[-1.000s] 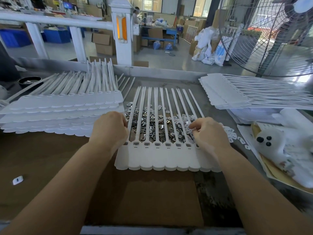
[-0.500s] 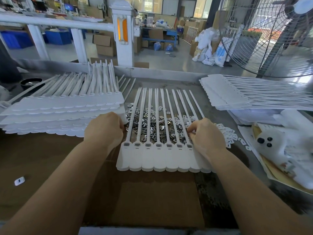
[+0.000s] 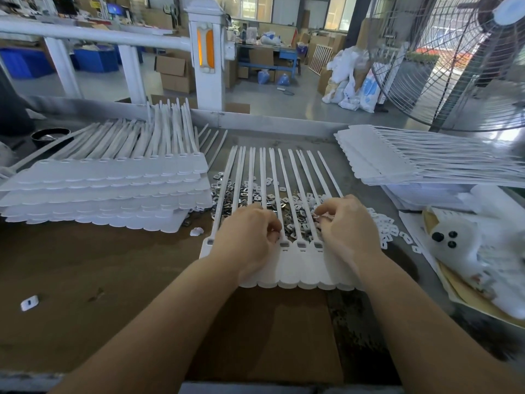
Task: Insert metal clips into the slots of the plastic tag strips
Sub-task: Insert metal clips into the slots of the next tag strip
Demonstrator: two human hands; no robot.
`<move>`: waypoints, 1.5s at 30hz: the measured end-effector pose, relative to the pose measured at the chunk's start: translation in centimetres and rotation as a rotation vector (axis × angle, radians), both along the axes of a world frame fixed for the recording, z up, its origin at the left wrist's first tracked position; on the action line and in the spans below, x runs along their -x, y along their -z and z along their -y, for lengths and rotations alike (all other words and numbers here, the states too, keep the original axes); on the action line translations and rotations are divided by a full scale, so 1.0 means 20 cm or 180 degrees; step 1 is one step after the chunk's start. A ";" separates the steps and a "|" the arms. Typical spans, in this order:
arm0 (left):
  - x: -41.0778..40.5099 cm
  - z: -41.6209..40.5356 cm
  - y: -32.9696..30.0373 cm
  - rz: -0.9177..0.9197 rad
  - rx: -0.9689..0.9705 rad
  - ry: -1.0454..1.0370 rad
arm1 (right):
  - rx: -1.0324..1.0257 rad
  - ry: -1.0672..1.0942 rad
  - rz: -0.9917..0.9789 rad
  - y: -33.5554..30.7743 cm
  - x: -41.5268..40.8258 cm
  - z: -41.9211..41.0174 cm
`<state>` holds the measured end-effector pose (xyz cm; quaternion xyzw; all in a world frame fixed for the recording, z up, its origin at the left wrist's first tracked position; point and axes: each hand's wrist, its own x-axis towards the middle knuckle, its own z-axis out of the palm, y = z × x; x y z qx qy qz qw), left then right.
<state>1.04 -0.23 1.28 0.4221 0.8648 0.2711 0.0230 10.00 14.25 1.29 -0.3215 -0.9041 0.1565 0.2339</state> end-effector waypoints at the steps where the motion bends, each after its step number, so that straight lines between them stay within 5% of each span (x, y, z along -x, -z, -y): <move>1: 0.00 -0.01 0.00 0.0007 0.0021 0.0009 | 0.0007 -0.0065 -0.0039 -0.01 0.00 0.01; 8: 0.00 -0.02 0.00 0.0110 -0.0003 -0.0010 | -0.0186 -0.0418 0.0568 -0.01 0.04 0.05; 19: 0.01 -0.01 0.01 0.0381 -0.0382 -0.0091 | -0.0448 -0.0415 -0.0125 0.02 0.03 0.08; 25: 0.00 -0.02 -0.04 0.1780 -0.1394 -0.0221 | 0.0369 -0.1180 -0.0748 -0.02 0.02 0.17; 30: 0.03 0.03 -0.07 0.2567 -0.1630 -0.0213 | 0.1113 -0.1250 -0.1000 -0.03 0.02 0.19; 34: 0.05 0.05 -0.07 0.2606 -0.1421 -0.0143 | 0.1412 -0.1335 -0.1029 -0.02 0.02 0.21; 45: 0.14 0.21 -0.07 0.1573 -0.0911 -0.0545 | 0.0277 -0.0838 -0.0633 0.06 0.00 0.18</move>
